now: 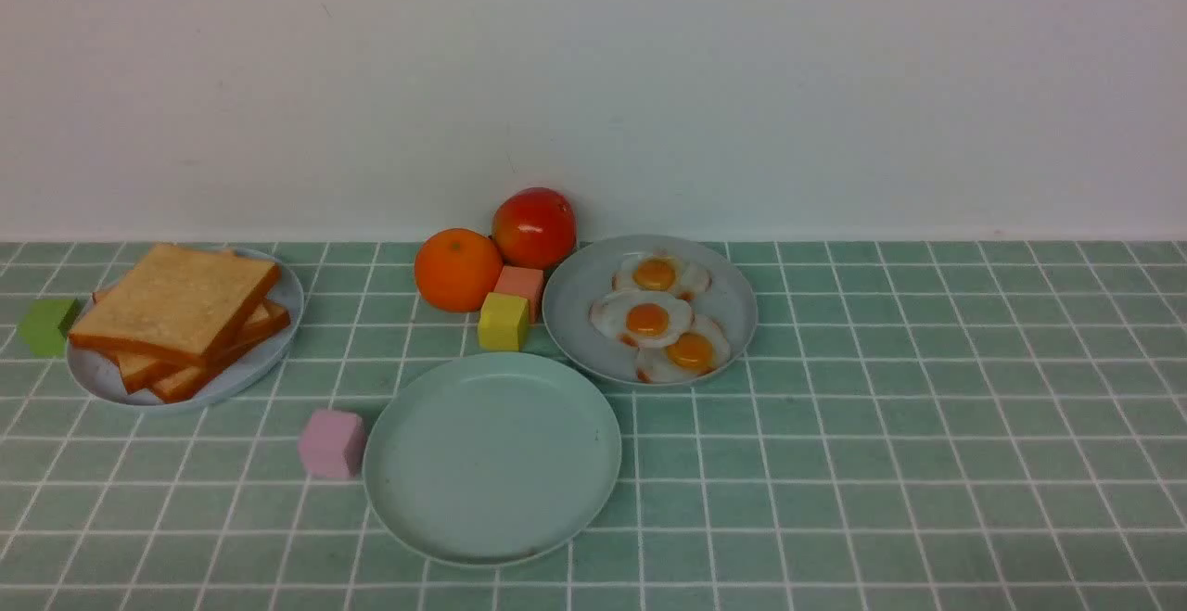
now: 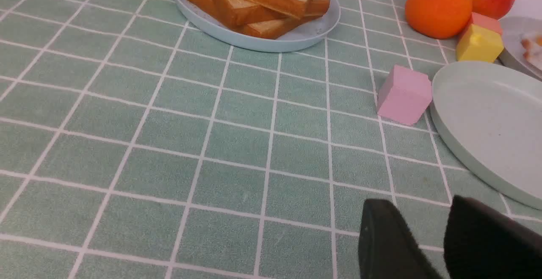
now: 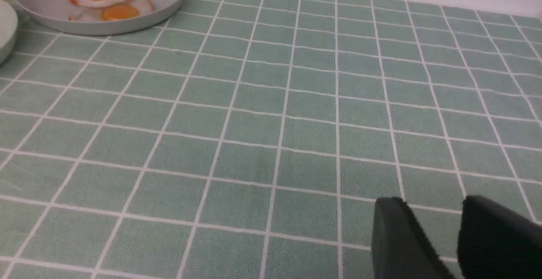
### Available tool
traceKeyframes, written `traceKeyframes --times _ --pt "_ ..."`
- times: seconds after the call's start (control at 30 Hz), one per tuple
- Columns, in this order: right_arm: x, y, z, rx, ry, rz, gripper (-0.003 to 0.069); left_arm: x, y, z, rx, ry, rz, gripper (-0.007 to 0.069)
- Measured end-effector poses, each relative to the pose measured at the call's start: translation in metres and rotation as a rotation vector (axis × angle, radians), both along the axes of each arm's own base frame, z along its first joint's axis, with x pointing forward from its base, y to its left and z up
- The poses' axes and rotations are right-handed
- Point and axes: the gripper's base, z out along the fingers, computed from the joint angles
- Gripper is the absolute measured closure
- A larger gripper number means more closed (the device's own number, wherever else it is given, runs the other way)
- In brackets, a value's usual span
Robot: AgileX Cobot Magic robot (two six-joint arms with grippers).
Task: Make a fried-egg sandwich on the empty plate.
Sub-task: Use the left arm to grab a slice of bread
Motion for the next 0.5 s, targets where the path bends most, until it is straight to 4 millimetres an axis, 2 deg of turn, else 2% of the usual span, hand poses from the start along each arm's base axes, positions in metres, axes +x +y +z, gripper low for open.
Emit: traceKeyframes --times 0.5 --pt "0.0000 0.0000 0.0000 0.000 0.000 0.000 0.0420 0.0000 0.0000 0.0000 0.000 0.000 0.000 0.0389"
